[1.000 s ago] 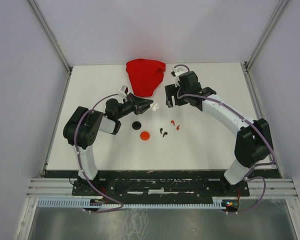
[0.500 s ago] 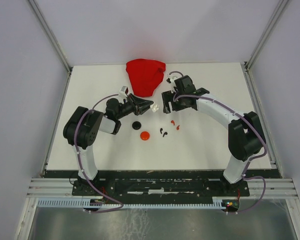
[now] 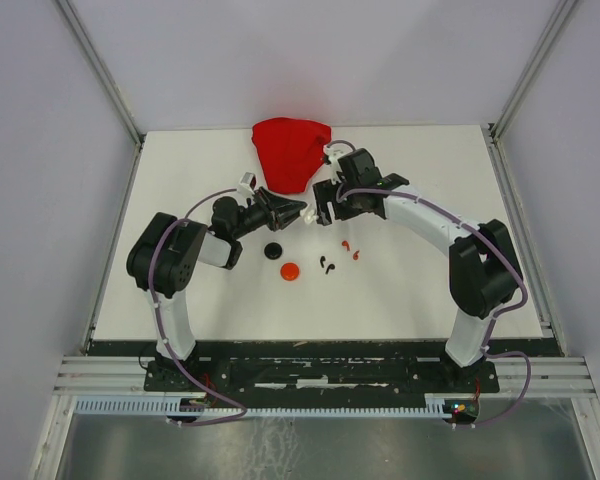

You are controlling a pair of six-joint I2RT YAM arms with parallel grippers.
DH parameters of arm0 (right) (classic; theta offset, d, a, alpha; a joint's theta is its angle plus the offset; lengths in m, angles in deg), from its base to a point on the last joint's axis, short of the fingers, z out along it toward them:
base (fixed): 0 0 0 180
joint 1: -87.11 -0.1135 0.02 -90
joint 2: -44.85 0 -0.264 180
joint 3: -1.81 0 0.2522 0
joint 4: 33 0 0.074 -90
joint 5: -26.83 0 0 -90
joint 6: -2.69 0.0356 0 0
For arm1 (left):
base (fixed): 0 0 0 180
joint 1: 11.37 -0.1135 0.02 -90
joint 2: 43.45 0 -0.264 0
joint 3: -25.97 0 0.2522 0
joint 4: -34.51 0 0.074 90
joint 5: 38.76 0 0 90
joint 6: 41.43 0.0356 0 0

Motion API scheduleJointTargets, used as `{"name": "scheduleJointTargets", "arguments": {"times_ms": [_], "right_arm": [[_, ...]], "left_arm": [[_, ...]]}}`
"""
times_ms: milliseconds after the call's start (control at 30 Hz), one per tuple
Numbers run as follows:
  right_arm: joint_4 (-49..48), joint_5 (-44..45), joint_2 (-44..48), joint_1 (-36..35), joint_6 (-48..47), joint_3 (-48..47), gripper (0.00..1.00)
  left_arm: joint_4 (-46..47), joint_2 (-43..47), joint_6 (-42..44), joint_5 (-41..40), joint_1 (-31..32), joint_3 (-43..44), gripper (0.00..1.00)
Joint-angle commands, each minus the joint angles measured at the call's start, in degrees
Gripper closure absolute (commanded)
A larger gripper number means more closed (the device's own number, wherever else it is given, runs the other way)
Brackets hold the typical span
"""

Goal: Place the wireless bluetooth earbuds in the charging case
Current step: Place the earbud in the charging case.

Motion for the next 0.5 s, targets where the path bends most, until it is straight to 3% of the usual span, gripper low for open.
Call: {"name": "scheduleJointTargets", "arguments": {"times_ms": [0,467], "right_arm": [[-1.57,0.2,0.0,-1.29,-0.2,-3.29,0.18],[-0.86,1.19,0.65,-3.5,-0.36,-3.56,0.19]], "left_arm": [[2.52,-0.39,1.75,-0.01,0.22,0.79,0.97],[2.94,-1.05,0.59,-1.6,0.22,1.58,0.97]]}}
